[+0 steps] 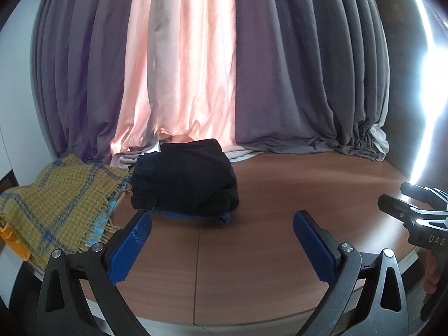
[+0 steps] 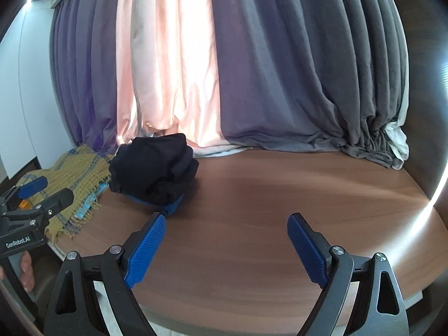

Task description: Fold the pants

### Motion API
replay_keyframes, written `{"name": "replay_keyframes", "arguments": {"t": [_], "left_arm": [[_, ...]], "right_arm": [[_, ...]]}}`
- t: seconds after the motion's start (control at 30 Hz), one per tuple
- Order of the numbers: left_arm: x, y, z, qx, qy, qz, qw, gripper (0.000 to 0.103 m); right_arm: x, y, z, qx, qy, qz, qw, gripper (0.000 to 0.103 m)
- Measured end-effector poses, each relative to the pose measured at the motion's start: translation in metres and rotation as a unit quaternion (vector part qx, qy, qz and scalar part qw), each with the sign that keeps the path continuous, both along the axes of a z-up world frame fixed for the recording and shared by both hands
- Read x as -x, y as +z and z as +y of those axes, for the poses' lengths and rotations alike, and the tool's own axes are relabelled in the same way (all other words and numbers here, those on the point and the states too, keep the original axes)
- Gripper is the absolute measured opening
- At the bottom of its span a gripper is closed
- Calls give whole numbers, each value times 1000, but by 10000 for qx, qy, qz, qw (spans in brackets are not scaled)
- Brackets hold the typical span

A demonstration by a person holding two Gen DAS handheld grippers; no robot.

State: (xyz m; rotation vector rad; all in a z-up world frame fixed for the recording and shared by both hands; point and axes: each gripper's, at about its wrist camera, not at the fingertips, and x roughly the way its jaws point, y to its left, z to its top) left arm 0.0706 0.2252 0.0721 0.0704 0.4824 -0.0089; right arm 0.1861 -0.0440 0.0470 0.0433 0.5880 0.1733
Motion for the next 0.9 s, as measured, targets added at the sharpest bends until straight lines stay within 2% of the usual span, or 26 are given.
{"name": "replay_keyframes", "arguments": {"t": [0.37,0.9], "left_arm": [[29,-2,-16,-30,162,50,9999,103],[42,1,-28,-49,171,-46,9998,103]], "right_arm": [[38,2,-18,135,46,-66,9999,89],[53,7,-30,123,111,-201,9997,89]]}}
